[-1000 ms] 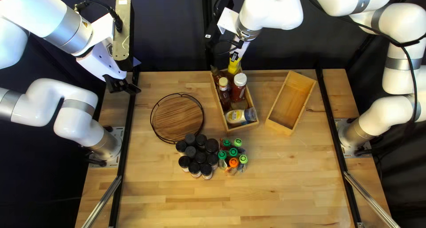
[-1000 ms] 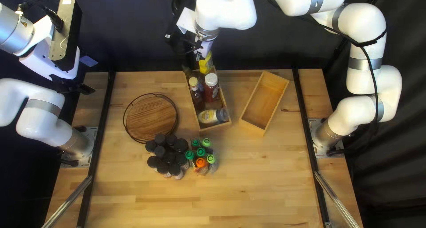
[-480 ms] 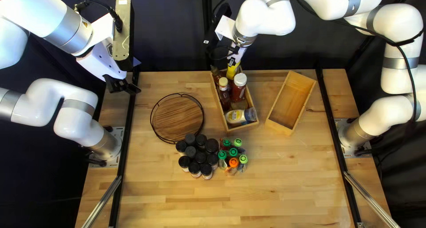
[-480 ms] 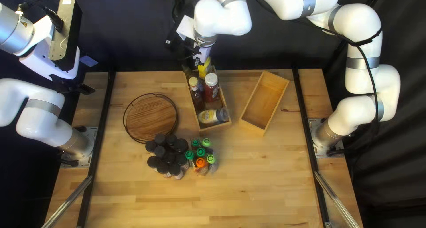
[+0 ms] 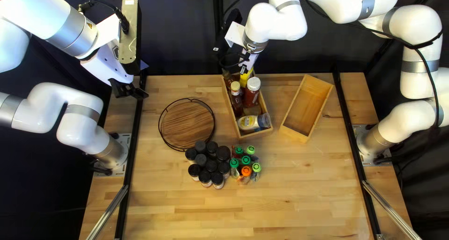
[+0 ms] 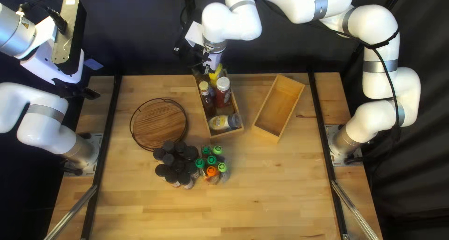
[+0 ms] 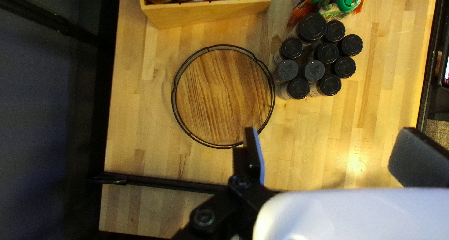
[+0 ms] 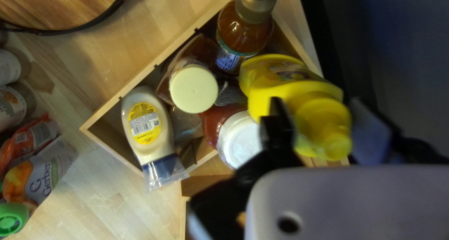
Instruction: Separate condiments, baby food and spices and place it in 3 different racks/containers
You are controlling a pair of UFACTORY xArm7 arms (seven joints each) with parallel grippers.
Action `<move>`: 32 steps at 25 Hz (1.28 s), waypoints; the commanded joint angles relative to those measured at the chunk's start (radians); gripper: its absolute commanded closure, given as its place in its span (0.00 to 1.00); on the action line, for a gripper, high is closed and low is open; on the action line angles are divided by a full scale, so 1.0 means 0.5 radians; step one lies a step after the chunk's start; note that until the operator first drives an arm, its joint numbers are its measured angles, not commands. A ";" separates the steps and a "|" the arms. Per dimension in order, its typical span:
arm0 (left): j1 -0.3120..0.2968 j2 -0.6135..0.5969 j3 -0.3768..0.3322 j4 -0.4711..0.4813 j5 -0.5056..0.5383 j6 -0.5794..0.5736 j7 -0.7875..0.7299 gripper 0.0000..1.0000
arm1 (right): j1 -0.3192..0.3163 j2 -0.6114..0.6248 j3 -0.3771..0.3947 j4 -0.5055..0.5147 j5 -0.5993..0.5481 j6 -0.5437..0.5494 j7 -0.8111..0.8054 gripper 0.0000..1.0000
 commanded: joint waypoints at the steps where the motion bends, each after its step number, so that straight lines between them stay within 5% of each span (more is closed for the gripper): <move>1: 0.000 0.000 0.000 0.000 0.000 0.000 0.000 0.00 | -0.020 0.006 0.053 0.016 0.030 0.015 -0.051 0.00; 9: 0.000 0.000 0.000 0.000 0.000 0.000 0.000 0.00 | -0.175 0.039 0.299 -0.036 0.120 0.041 -0.143 0.00; 19: 0.000 0.000 0.000 0.000 0.000 0.000 0.000 0.00 | -0.380 -0.015 0.922 -0.147 0.362 0.192 -0.309 0.00; 32: 0.000 0.000 0.000 0.000 0.000 0.000 0.000 0.00 | -0.629 -0.062 1.784 -0.436 0.451 0.352 0.060 0.00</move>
